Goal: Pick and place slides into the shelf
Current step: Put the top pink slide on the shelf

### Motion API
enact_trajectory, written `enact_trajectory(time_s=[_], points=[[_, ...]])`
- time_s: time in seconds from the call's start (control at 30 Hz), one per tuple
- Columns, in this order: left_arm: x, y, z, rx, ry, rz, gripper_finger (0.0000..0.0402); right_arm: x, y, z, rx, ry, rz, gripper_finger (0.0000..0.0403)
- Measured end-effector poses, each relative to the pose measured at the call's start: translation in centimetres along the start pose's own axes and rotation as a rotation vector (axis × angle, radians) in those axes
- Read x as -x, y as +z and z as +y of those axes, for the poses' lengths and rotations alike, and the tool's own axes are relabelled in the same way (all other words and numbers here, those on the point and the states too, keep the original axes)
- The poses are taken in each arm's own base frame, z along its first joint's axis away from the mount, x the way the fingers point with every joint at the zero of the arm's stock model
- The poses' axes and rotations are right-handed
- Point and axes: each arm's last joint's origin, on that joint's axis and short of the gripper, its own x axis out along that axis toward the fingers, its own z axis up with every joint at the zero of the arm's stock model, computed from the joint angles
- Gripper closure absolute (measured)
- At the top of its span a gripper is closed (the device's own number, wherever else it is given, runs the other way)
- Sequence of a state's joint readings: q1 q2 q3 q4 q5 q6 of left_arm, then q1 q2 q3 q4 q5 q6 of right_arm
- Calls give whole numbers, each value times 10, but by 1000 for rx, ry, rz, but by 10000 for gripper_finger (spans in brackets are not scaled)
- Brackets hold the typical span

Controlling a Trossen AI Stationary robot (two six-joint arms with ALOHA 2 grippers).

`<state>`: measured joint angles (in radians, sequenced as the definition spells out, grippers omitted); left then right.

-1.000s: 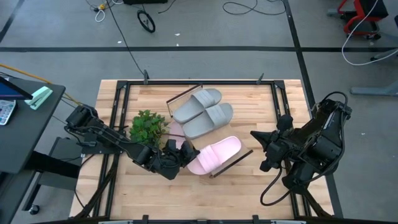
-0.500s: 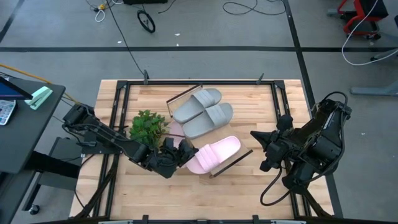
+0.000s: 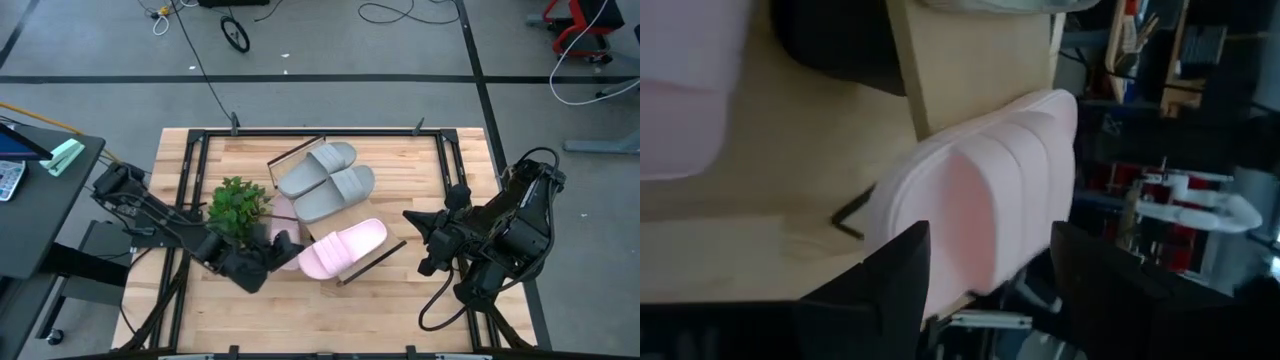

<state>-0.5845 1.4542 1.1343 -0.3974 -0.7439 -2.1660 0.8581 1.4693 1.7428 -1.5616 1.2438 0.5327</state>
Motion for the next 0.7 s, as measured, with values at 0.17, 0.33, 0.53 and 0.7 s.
enact_trajectory(time_s=[0.17, 0.33, 0.53, 0.7], points=[[19, 0, 4, -54, 20, 8, 185, 0, 0, 0, 0, 0, 0, 402], [9, -14, 21, -34, 76, 24, 184, 0, 0, 0, -3, 1, -1, 402], [-8, -28, 34, 6, 77, 20, 185, 0, 0, 0, -22, 2, -2, 402], [-20, -33, 39, 16, 51, -8, 184, 0, 1, 0, -28, 2, -3, 402]])
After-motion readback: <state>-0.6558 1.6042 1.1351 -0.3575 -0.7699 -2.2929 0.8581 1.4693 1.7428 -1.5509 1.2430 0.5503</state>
